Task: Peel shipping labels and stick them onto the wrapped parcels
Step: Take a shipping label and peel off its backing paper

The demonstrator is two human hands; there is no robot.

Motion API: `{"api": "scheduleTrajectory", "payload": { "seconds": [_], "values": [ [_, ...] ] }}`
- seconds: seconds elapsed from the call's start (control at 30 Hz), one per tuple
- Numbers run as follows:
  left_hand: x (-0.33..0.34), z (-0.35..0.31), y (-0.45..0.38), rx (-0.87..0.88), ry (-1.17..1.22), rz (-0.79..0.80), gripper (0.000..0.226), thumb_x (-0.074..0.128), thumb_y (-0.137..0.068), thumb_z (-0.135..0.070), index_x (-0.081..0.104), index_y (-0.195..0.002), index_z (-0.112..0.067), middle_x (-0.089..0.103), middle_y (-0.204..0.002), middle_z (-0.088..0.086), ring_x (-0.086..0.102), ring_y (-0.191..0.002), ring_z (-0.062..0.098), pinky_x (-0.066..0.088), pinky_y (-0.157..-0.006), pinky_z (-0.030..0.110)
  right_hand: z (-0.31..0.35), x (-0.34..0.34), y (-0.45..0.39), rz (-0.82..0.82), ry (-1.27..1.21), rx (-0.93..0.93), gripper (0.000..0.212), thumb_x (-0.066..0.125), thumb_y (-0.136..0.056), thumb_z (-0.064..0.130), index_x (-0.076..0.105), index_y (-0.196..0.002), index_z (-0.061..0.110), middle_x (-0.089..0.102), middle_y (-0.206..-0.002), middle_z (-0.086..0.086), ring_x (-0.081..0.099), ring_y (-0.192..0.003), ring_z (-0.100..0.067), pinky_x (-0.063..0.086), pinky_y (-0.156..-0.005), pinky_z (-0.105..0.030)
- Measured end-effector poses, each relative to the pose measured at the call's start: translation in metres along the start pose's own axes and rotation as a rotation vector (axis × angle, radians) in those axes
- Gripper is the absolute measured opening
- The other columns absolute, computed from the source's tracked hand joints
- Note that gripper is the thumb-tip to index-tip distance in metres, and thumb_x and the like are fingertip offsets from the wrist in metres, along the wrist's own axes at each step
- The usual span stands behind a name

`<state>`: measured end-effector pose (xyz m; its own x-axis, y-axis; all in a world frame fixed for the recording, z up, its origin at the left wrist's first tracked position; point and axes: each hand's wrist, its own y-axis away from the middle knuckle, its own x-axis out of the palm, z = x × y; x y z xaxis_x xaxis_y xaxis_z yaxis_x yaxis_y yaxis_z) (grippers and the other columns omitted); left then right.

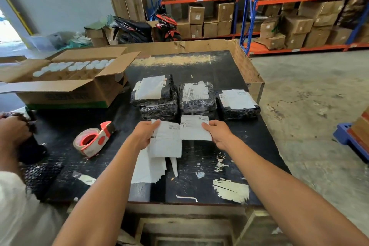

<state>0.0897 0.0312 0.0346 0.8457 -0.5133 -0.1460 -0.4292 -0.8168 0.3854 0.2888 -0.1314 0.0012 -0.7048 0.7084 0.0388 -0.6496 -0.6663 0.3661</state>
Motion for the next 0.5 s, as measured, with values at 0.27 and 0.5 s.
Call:
{"api": "scheduleTrajectory", "payload": {
  "seconds": [0.27,0.5],
  "values": [
    [-0.042,0.027,-0.016,0.048,-0.585,-0.269,0.051,0.075,-0.087,-0.039,0.063,-0.114,0.002,0.069,-0.108,0.018,0.066,-0.087,0.03,0.049,-0.066,0.036,-0.005,0.016,0.017,0.102,0.028,0.022,0.011,0.063,-0.1,0.013,0.064,-0.11,0.007,0.073,-0.105,-0.014,0.07,-0.09,-0.027,0.058,-0.091,-0.05],
    [-0.018,0.018,0.006,0.314,-0.984,-0.618,0.052,0.072,-0.087,-0.046,0.057,-0.125,-0.014,0.057,-0.126,0.015,0.051,-0.122,0.034,0.041,-0.1,0.048,-0.002,0.016,0.022,0.097,0.034,-0.015,0.014,0.061,-0.102,0.016,0.065,-0.113,0.009,0.074,-0.107,-0.009,0.072,-0.092,-0.026,0.06,-0.072,-0.037]
  ]
}}
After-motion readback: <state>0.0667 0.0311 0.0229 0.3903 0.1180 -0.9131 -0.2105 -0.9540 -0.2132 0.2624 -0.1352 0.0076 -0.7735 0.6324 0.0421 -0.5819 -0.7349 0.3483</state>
